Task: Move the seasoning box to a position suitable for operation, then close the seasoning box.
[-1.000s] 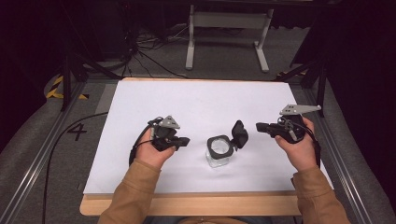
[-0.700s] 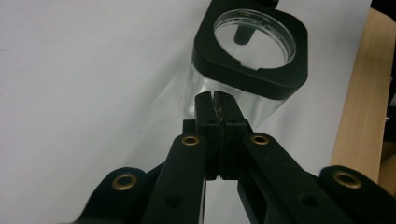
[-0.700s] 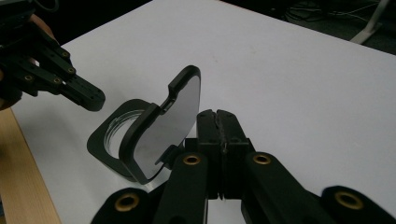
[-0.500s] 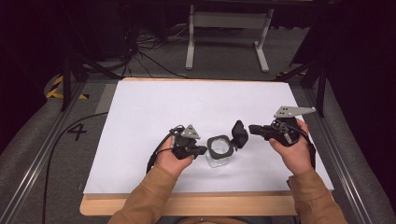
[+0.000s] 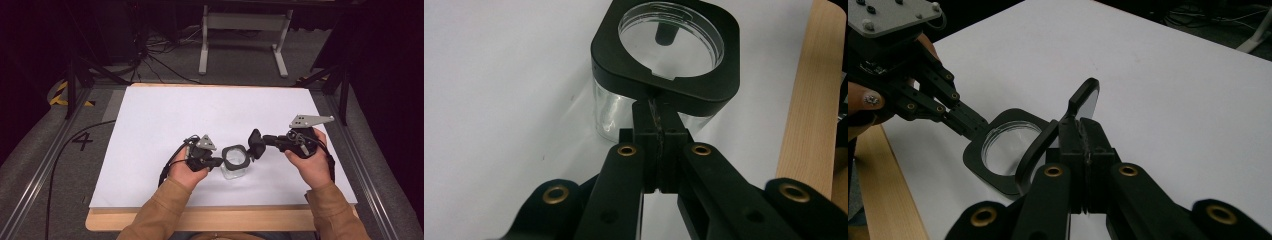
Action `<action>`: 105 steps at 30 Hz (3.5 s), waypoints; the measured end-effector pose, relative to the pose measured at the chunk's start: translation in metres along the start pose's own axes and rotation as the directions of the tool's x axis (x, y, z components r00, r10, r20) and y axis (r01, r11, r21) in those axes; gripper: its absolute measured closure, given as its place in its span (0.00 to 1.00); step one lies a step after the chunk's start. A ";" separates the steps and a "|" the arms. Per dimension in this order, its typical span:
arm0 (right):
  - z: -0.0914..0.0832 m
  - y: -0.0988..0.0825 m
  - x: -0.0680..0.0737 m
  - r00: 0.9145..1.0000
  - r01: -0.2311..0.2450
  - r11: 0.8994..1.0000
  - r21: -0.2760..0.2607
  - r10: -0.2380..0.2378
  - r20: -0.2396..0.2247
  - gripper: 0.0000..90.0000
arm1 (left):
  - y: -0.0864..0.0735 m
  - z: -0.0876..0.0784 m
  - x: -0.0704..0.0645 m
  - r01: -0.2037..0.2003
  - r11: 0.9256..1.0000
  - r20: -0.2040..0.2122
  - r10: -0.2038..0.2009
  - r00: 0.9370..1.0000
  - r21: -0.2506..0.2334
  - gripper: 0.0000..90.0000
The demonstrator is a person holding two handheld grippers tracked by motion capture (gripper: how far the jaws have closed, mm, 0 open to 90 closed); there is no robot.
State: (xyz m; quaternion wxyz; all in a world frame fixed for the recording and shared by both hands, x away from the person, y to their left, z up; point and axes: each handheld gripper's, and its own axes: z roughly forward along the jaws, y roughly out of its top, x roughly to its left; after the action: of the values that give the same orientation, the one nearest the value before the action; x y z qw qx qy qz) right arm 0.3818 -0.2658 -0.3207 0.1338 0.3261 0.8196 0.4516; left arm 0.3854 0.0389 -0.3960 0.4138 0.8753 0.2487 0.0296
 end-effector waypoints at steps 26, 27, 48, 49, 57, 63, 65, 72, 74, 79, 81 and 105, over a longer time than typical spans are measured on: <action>0.041 -0.003 0.041 0.988 0.125 0.988 0.085 -0.116 -0.102 1.00 | -0.001 0.002 0.001 0.001 1.000 0.003 -0.001 1.000 0.009 0.99; 0.044 -0.004 0.042 0.987 0.127 0.987 0.095 -0.117 -0.110 1.00 | -0.001 0.002 0.001 0.001 1.000 0.003 -0.001 1.000 0.010 0.99; 0.027 -0.016 0.027 0.995 0.085 0.993 0.077 -0.081 -0.058 1.00 | 0.008 -0.026 0.019 0.036 0.997 -0.040 -0.038 0.998 -0.064 0.97; 0.024 -0.017 0.025 0.996 0.076 0.994 0.079 -0.072 -0.054 1.00 | 0.008 -0.028 0.021 0.035 0.997 -0.050 -0.038 0.998 -0.068 0.97; 0.010 -0.029 0.017 0.995 0.079 0.988 0.136 -0.069 -0.075 1.00 | 0.007 -0.034 0.043 0.086 0.990 -0.067 -0.094 0.993 -0.107 0.97; 0.023 -0.047 0.009 0.994 0.067 0.980 0.190 -0.049 -0.097 1.00 | 0.012 -0.038 0.046 0.084 0.988 -0.060 -0.093 0.994 -0.131 0.96; 0.025 -0.049 0.008 0.994 0.058 0.979 0.194 -0.039 -0.100 1.00 | 0.012 -0.040 0.046 0.090 0.986 -0.064 -0.099 0.993 -0.139 0.96; 0.046 -0.057 0.004 0.990 0.066 0.967 0.247 -0.031 -0.140 1.00 | 0.007 -0.044 0.046 0.102 0.985 -0.071 -0.113 0.991 -0.140 0.96; 0.050 -0.056 0.002 0.989 0.067 0.968 0.242 -0.033 -0.144 1.00 | 0.005 -0.047 0.046 0.100 0.986 -0.075 -0.111 0.991 -0.136 0.95; 0.053 -0.054 -0.006 0.993 0.047 0.974 0.223 -0.023 -0.112 1.00 | -0.003 -0.054 0.045 0.112 0.983 -0.092 -0.126 0.988 -0.144 0.95; 0.055 -0.053 -0.011 0.993 0.038 0.976 0.213 -0.013 -0.114 1.00 | -0.005 -0.057 0.045 0.113 0.984 -0.093 -0.127 0.988 -0.141 0.96; 0.049 -0.056 -0.012 1.000 -0.012 0.984 0.175 0.016 -0.018 1.00 | -0.004 -0.017 0.042 0.086 0.996 -0.033 -0.087 0.996 -0.027 1.00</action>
State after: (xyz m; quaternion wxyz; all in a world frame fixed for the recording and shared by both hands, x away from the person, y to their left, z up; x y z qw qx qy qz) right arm 0.3924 -0.2629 -0.3950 0.0935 0.3380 0.8550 0.3820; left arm 0.4164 0.0726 -0.3949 0.4217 0.8576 0.2930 0.0297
